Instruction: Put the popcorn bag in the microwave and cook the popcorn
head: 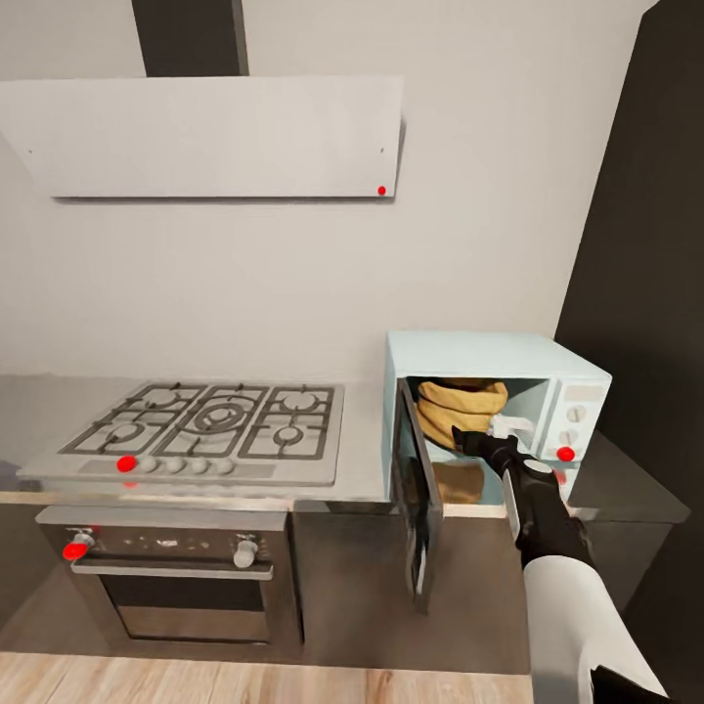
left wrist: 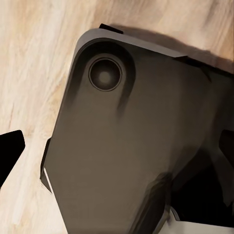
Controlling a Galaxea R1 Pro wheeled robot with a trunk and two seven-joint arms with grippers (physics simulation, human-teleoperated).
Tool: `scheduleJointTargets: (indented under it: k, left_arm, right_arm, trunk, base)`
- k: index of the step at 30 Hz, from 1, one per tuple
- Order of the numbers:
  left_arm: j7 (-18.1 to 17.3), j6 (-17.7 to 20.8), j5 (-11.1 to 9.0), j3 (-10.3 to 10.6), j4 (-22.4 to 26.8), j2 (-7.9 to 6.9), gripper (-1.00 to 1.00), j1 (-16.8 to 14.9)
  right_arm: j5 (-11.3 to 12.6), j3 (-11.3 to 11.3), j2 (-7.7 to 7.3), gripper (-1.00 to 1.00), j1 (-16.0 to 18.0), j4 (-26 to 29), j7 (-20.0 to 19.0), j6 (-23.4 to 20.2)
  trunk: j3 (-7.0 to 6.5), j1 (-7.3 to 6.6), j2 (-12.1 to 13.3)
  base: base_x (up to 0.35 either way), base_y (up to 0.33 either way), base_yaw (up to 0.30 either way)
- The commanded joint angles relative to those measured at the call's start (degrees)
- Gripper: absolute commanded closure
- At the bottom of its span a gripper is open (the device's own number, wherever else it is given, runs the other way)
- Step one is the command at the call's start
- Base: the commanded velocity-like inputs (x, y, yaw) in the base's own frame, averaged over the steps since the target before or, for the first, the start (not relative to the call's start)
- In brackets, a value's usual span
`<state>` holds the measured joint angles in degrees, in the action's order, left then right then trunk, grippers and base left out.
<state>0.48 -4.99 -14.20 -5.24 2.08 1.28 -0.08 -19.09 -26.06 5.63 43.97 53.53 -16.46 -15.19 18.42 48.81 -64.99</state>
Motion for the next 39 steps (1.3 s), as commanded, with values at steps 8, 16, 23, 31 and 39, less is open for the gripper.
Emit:
scheduleJointTargets:
  k: [8, 16, 23, 31, 39]
  left_arm:
    - [0.05, -0.11, 0.05, -0.43, 0.03, 0.02, -1.0, -0.01]
    - [0.05, -0.13, 0.14, -0.42, 0.03, 0.01, -1.0, -0.01]
    - [0.12, -0.16, 0.05, -0.64, 0.03, 0.09, -1.0, -0.01]
    - [0.14, -0.17, 0.05, -0.65, 0.03, 0.1, -1.0, -0.01]
    - [0.09, -0.18, 0.05, -0.65, 0.03, 0.12, -1.0, -0.01]
  right_arm:
    - [-0.69, -0.46, 0.01, -1.0, 0.06, 0.09, -0.5, -0.19]
    - [-0.94, -0.43, -0.56, -1.0, 0.06, 0.17, -1.09, -0.25]
    - [-1.71, -0.39, -1.22, -1.0, 0.06, 0.42, -6.12, -0.39]
    - [-1.91, -0.44, -1.88, -1.0, 0.06, 0.86, -6.12, -0.94]
    - [-1.93, -0.39, -2.59, -1.0, 0.06, 0.94, -6.1, -3.7]
  trunk:
    - [0.07, 0.03, -0.03]
    - [0.07, 0.03, -0.03]
    - [0.07, 0.03, -0.03]
    - [0.07, 0.03, -0.03]
    - [0.07, 0.03, -0.03]
  base:
    - [0.297, 0.0, 0.0]
    - [0.096, 0.0, 0.0]
    - [-0.279, 0.0, 0.0]
    - [-0.316, 0.0, 0.0]
    - [-0.316, 0.0, 0.0]
